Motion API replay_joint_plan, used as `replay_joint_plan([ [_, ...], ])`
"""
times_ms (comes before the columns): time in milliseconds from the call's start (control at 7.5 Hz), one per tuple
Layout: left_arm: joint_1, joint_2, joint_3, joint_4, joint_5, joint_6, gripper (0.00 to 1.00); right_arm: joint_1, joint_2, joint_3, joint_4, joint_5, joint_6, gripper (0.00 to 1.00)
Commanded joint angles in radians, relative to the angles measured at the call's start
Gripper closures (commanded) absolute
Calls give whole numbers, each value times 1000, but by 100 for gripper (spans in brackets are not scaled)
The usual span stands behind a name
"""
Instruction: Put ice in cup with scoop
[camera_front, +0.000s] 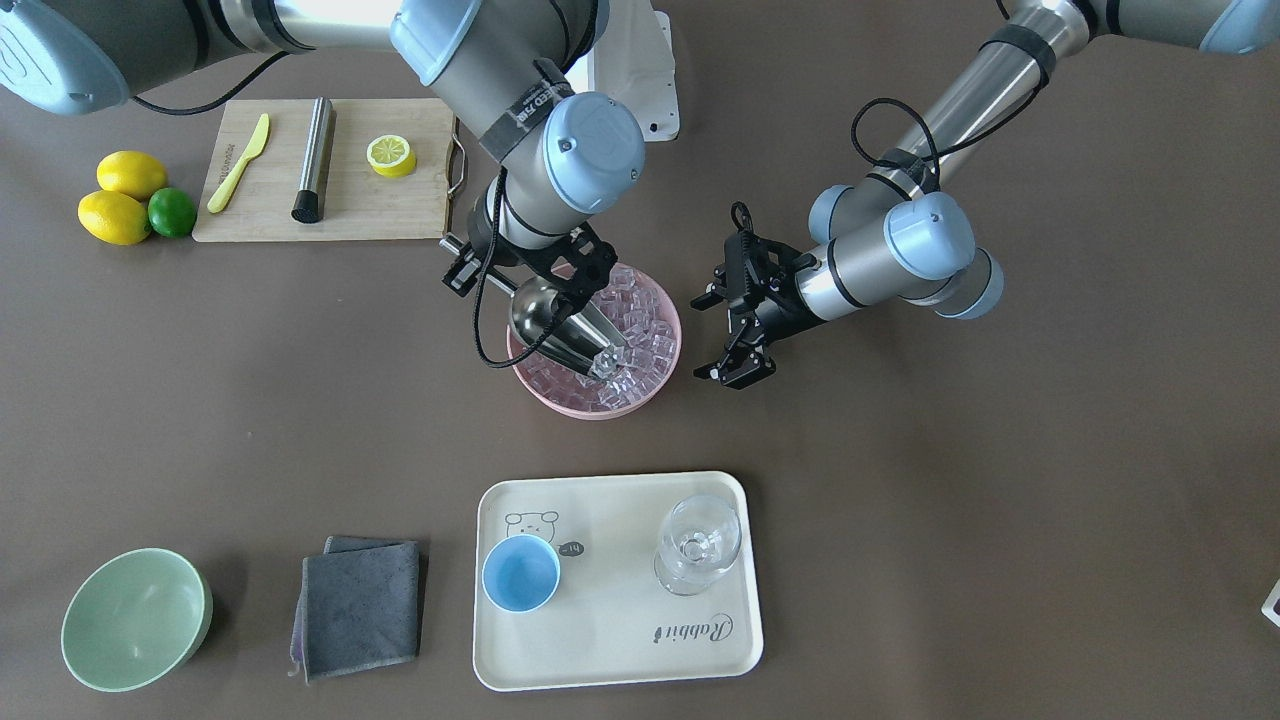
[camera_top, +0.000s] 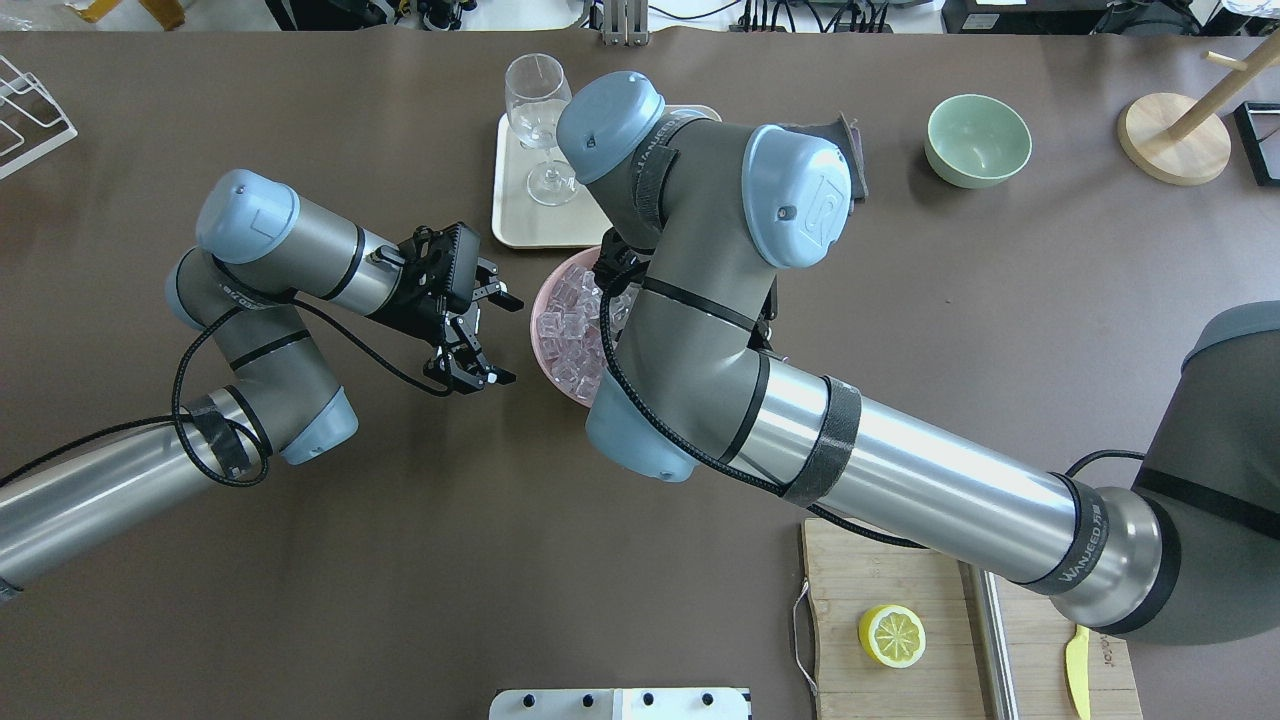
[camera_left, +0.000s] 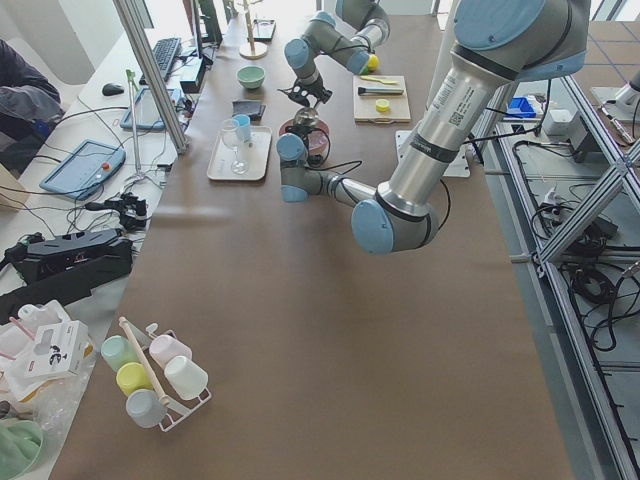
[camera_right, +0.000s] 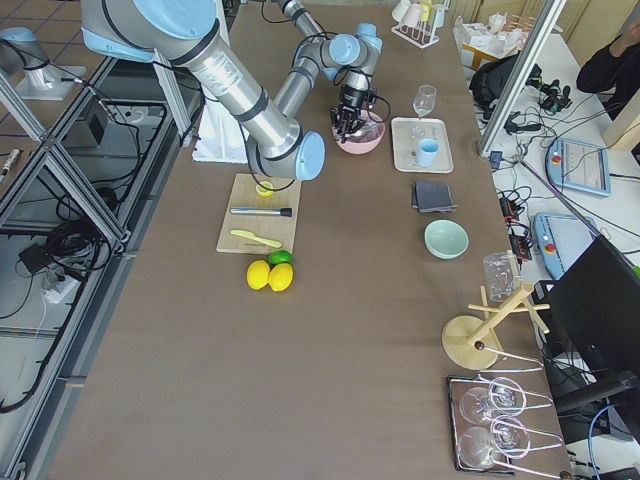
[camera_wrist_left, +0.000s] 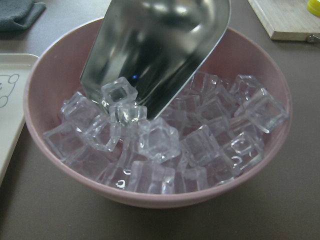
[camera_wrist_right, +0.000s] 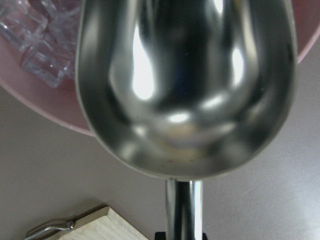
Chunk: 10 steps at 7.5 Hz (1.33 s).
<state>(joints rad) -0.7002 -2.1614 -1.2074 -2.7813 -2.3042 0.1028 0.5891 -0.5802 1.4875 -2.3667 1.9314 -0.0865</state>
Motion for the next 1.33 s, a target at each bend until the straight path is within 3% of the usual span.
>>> replay_joint_plan([
  [0, 1, 0, 0, 2, 0, 0, 3, 0, -27, -4, 95, 5, 50, 100],
  [533, 1, 0, -1, 2, 0, 0, 3, 0, -47, 11, 188, 4, 127, 100],
  [1200, 1, 0, 0, 0, -1, 0, 3, 0, -128, 123, 273, 4, 169, 100],
])
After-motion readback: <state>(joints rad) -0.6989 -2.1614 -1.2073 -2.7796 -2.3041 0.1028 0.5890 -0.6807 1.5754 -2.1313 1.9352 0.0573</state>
